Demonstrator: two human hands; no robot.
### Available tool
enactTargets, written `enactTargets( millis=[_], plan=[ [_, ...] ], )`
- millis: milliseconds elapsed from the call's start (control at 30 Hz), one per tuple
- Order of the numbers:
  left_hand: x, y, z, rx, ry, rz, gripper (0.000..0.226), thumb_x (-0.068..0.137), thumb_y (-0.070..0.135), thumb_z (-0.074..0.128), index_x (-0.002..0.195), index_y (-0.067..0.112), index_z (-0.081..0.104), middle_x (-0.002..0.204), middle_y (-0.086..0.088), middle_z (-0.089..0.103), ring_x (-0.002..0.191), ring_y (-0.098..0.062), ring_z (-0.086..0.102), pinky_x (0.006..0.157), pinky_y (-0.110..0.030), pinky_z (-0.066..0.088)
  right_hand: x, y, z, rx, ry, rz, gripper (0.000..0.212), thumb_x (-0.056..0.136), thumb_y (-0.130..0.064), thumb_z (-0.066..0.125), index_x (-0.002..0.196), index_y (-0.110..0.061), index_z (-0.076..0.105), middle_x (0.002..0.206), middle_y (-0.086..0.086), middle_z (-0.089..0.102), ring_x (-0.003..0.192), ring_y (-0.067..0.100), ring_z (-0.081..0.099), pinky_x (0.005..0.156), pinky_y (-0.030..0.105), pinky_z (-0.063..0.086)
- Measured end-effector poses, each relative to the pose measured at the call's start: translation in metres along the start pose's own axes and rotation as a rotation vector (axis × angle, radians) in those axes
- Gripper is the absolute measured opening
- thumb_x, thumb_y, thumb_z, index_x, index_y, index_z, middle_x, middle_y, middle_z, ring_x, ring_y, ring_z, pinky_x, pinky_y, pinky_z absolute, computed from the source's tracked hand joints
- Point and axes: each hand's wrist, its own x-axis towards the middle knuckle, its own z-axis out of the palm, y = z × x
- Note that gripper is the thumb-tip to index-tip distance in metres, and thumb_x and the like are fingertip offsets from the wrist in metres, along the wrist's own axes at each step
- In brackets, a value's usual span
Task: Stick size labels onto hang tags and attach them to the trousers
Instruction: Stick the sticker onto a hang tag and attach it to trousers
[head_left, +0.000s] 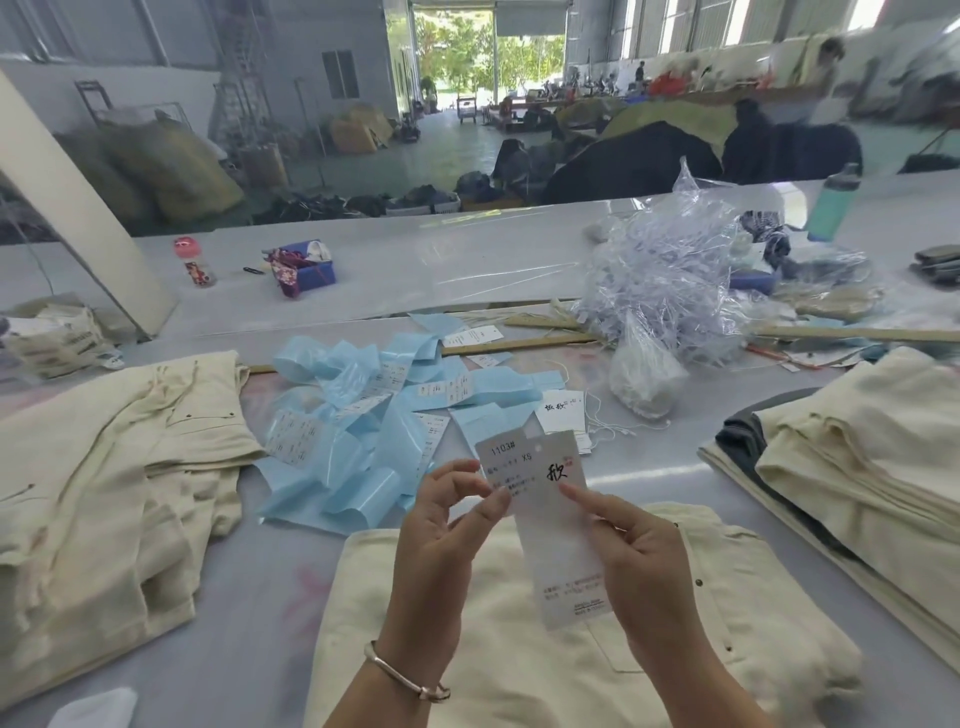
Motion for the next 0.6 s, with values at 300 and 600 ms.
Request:
enactTargets(
  millis=[300, 600],
  plan=[
    [-0.005, 0.006, 0.007, 0.109, -0.008, -0.069, 0.015, 0.06, 0.028, 0.079, 0.066, 0.022, 0.066, 0.119, 0.009, 0.062, 0.098, 0.001, 0.065, 0.074, -0.013, 0.049, 0.001, -0.011, -0.015, 0.213, -0.318, 0.186, 0.086, 0.058, 0.019, 0.068, 0.133, -0.017, 0.047, 0.098, 0.019, 0.073, 0.083, 0.021, 0.07, 0.072, 0.028, 0.057],
    [-0.002, 0.009, 0.019, 0.329, -0.085, -0.073, 0.021, 0.06, 0.036, 0.076, 0.067, 0.021, 0.064, 0.122, 0.018, 0.057, 0.101, 0.01, 0.058, 0.09, -0.028, 0.045, -0.004, -0.027, -0.026, 0.01, -0.397, 0.073, 0.084, 0.056, 0.004, 0.059, 0.137, -0.018, 0.049, 0.108, 0.014, 0.071, 0.094, 0.024, 0.064, 0.081, 0.046, 0.057]
  ],
)
